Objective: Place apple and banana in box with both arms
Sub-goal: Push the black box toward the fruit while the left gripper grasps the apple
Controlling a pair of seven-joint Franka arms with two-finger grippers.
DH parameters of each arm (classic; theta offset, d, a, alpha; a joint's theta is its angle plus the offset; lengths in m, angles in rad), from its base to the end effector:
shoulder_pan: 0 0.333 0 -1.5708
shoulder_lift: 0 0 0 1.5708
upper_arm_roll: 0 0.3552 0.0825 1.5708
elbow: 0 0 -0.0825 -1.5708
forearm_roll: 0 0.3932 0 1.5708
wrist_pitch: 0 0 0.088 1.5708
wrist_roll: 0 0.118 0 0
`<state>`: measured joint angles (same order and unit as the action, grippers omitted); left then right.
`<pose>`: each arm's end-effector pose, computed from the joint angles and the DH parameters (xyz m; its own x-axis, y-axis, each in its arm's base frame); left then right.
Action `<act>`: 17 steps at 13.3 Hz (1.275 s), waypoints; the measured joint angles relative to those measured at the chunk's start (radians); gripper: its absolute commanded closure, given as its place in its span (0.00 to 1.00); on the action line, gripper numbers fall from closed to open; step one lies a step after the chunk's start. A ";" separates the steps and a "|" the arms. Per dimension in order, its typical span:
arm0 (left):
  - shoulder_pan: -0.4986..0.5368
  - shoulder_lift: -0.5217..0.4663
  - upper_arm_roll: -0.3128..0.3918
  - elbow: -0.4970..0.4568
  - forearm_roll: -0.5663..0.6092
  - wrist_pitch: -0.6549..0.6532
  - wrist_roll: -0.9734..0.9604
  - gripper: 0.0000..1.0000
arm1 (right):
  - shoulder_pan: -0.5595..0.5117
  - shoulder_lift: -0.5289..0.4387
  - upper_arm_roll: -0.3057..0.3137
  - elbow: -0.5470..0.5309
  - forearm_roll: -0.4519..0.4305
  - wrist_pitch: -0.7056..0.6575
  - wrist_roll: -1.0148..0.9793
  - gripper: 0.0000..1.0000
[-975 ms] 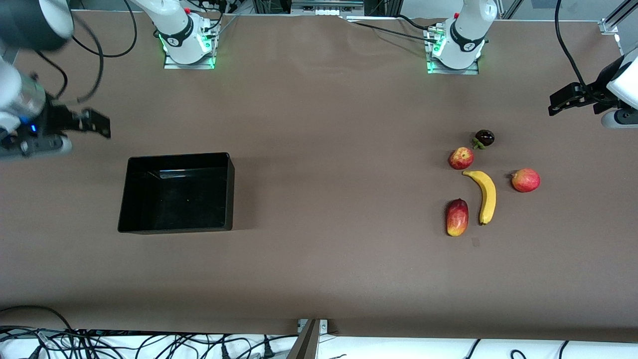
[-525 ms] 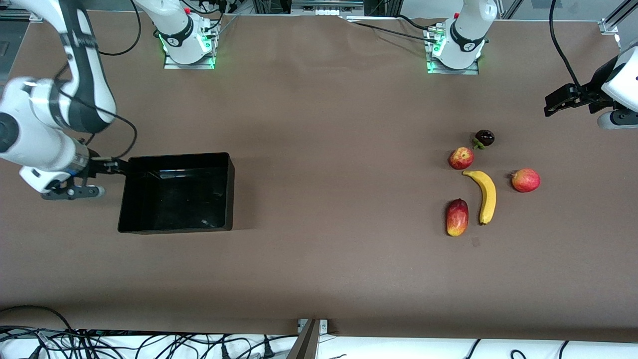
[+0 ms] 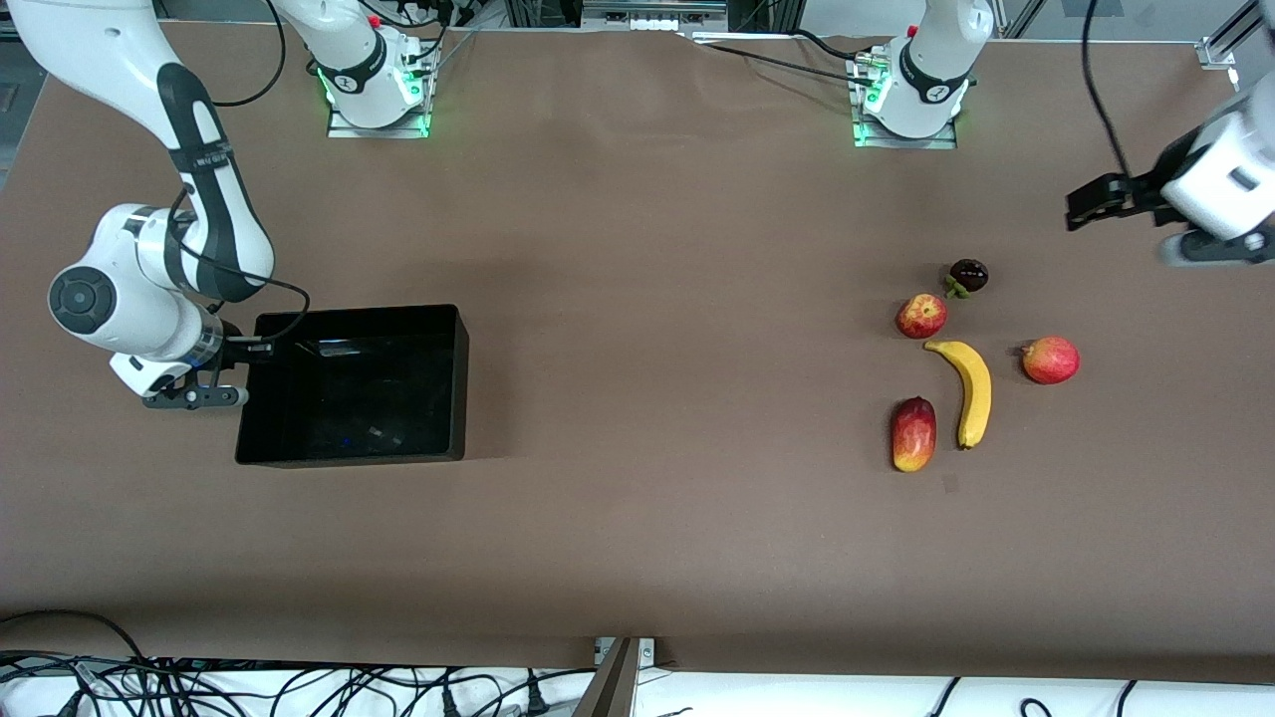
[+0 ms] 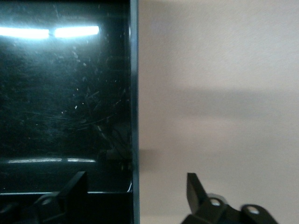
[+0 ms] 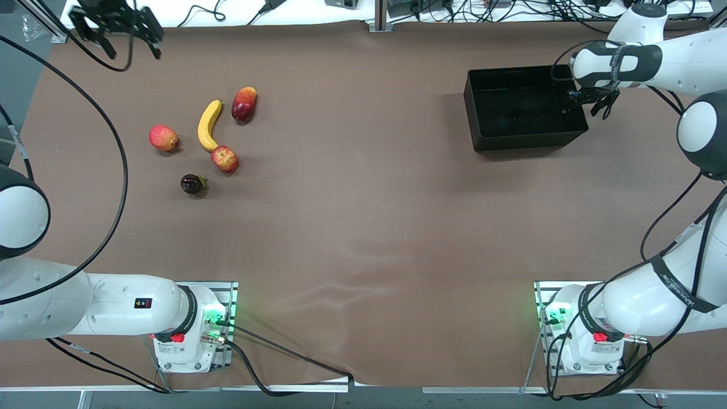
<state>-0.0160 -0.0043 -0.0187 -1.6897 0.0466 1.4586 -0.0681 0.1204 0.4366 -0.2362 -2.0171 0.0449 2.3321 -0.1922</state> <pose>0.5401 -0.0128 0.5909 0.9745 0.0394 -0.2211 0.0264 -0.9978 -0.0616 0.6089 -0.0650 0.2477 0.9913 0.0563 -0.1189 0.0624 -0.9969 0.0483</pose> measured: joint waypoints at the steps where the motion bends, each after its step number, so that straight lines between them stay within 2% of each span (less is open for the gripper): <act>1: -0.005 0.019 -0.005 -0.019 0.000 0.011 -0.001 0.00 | 0.000 0.007 0.000 0.000 0.005 0.000 -0.004 1.00; 3: -0.007 0.052 -0.011 -0.079 0.000 0.090 0.002 0.00 | 0.000 0.010 0.000 0.001 0.007 0.000 -0.004 1.00; 7: -0.011 0.102 -0.034 -0.304 0.000 0.427 0.029 0.00 | 0.001 0.004 0.011 0.030 0.010 -0.010 -0.012 1.00; 11: -0.013 0.158 -0.052 -0.509 0.000 0.676 0.045 0.00 | 0.012 -0.024 0.098 0.206 0.010 -0.204 0.008 1.00; 14: -0.012 0.212 -0.057 -0.592 0.001 0.824 0.146 0.00 | 0.052 -0.029 0.189 0.329 0.012 -0.287 0.112 1.00; 17: -0.006 0.266 -0.056 -0.614 0.001 0.867 0.210 0.00 | 0.172 -0.015 0.228 0.362 0.038 -0.308 0.298 1.00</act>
<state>-0.0221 0.2618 -0.0744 -2.3035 0.0475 2.3258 0.1423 0.2924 0.4220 -0.0077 -1.6552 0.0827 2.0240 0.1056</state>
